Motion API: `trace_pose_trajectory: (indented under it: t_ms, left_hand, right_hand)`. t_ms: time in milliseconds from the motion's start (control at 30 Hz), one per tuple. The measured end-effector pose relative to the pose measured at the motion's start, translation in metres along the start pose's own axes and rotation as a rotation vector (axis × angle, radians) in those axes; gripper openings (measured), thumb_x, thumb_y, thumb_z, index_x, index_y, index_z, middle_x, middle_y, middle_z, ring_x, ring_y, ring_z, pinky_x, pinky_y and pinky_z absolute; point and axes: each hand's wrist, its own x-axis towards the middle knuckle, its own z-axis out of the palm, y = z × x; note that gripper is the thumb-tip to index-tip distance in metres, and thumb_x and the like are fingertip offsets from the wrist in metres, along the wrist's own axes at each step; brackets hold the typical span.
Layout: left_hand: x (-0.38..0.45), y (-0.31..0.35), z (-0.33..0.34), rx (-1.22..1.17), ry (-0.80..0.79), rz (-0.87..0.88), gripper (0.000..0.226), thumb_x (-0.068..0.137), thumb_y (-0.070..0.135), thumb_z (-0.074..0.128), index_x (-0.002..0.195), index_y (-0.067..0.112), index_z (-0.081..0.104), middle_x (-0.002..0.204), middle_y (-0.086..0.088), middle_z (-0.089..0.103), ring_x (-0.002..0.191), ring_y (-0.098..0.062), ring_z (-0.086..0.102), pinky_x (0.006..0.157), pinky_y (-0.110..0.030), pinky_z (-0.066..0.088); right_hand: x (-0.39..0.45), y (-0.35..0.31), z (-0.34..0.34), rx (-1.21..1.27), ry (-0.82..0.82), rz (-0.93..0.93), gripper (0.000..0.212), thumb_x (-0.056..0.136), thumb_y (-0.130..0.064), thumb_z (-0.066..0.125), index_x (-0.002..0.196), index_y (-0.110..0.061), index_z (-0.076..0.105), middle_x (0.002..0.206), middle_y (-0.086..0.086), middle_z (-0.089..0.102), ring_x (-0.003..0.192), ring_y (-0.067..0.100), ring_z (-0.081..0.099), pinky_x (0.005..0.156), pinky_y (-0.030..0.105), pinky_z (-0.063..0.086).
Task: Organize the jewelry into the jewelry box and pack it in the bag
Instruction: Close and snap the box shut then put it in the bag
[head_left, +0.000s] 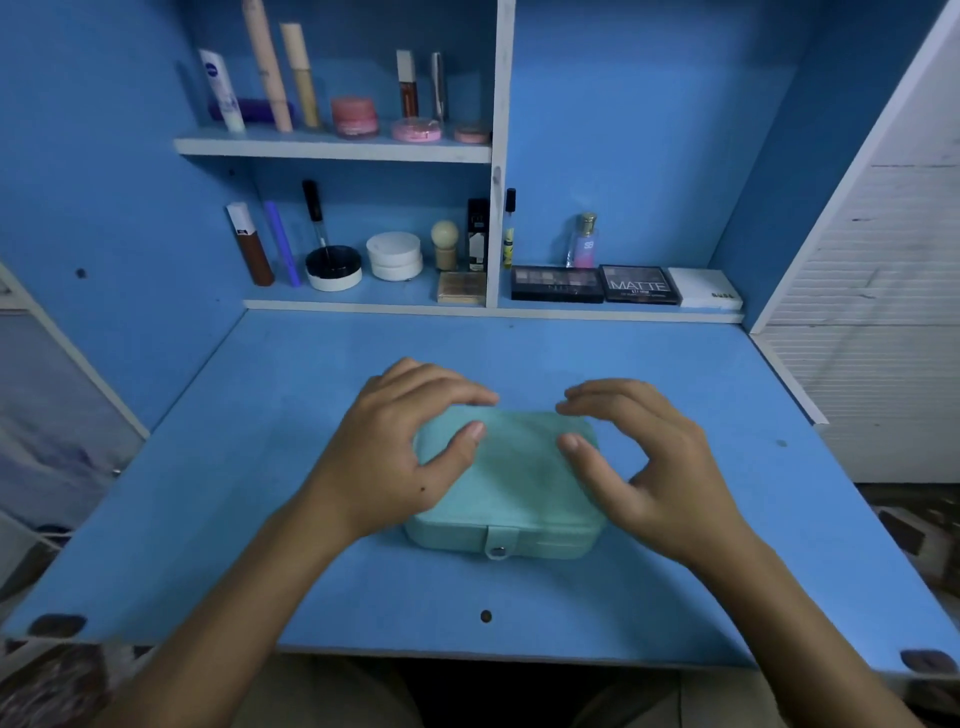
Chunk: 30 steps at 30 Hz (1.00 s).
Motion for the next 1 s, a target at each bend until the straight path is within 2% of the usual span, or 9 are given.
trace_pose_trajectory:
  t_ms: [167, 367, 467, 567, 700, 867, 933, 1000]
  left_hand:
    - [0.05, -0.009, -0.014, -0.034, 0.05, -0.064, 0.022, 0.09, 0.018, 0.065, 0.111, 0.02, 0.069, 0.104, 0.014, 0.065, 0.098, -0.006, 0.058, 0.089, -0.013, 0.04]
    - [0.116, -0.013, -0.041, -0.044, 0.142, -0.048, 0.035, 0.09, 0.02, 0.064, 0.124, 0.026, 0.06, 0.115, 0.009, 0.059, 0.105, -0.009, 0.057, 0.085, -0.017, 0.043]
    - [0.148, -0.014, -0.055, -0.04, 0.188, -0.035, 0.041, 0.09, 0.021, 0.065, 0.129, 0.03, 0.056, 0.123, 0.013, 0.054, 0.112, -0.007, 0.055, 0.086, -0.011, 0.041]
    - [0.179, -0.015, -0.072, -0.006, 0.266, -0.005, 0.043, 0.092, 0.016, 0.067, 0.132, 0.024, 0.054, 0.127, 0.008, 0.051, 0.115, -0.005, 0.053, 0.084, -0.005, 0.04]
    - [0.222, -0.018, -0.098, 0.041, 0.366, -0.006, 0.045, 0.094, 0.023, 0.063, 0.137, 0.025, 0.05, 0.132, 0.011, 0.047, 0.12, -0.003, 0.048, 0.093, -0.013, 0.039]
    - [0.275, -0.021, -0.13, 0.084, 0.455, -0.01, 0.051, 0.093, 0.027, 0.063, 0.141, 0.024, 0.045, 0.134, 0.011, 0.04, 0.127, -0.009, 0.043, 0.104, -0.024, 0.036]
    - [0.293, -0.023, -0.141, 0.128, 0.475, -0.029, 0.053, 0.094, 0.027, 0.062, 0.142, 0.023, 0.043, 0.138, 0.007, 0.039, 0.133, -0.012, 0.039, 0.107, -0.024, 0.031]
    - [0.308, -0.026, -0.149, 0.154, 0.5, -0.075, 0.055, 0.094, 0.028, 0.061, 0.145, 0.02, 0.041, 0.144, 0.002, 0.038, 0.137, -0.015, 0.034, 0.11, -0.023, 0.025]
  right_hand:
    - [0.053, -0.003, -0.012, 0.035, 0.078, 0.07, 0.023, 0.093, -0.03, 0.063, 0.114, -0.022, 0.067, 0.114, -0.014, 0.065, 0.113, 0.006, 0.059, 0.09, 0.033, 0.052]
    - [0.125, -0.012, -0.037, 0.071, 0.209, 0.082, 0.025, 0.095, -0.023, 0.066, 0.119, -0.024, 0.065, 0.115, -0.004, 0.065, 0.108, 0.007, 0.061, 0.089, 0.035, 0.055]
    - [0.158, -0.017, -0.052, 0.083, 0.226, 0.092, 0.029, 0.095, -0.026, 0.064, 0.123, -0.028, 0.06, 0.126, -0.012, 0.061, 0.114, 0.004, 0.059, 0.094, 0.037, 0.054]
    - [0.191, -0.022, -0.066, 0.07, 0.244, 0.085, 0.033, 0.095, -0.029, 0.063, 0.127, -0.031, 0.056, 0.132, -0.015, 0.057, 0.118, 0.002, 0.056, 0.098, 0.035, 0.051]
    - [0.233, -0.028, -0.084, 0.039, 0.279, 0.087, 0.042, 0.095, -0.033, 0.063, 0.135, -0.031, 0.051, 0.133, -0.014, 0.054, 0.12, 0.004, 0.054, 0.1, 0.033, 0.049]
    - [0.284, -0.032, -0.102, 0.026, 0.336, 0.089, 0.049, 0.093, -0.036, 0.064, 0.139, -0.032, 0.047, 0.132, -0.013, 0.054, 0.119, 0.006, 0.054, 0.1, 0.036, 0.049]
    - [0.303, -0.033, -0.107, 0.023, 0.361, 0.099, 0.052, 0.093, -0.038, 0.065, 0.14, -0.034, 0.044, 0.132, -0.011, 0.052, 0.116, 0.006, 0.055, 0.092, 0.034, 0.052]
    - [0.321, -0.035, -0.112, 0.042, 0.369, 0.131, 0.055, 0.093, -0.036, 0.064, 0.143, -0.035, 0.04, 0.135, -0.008, 0.049, 0.101, 0.002, 0.057, 0.073, 0.025, 0.051]
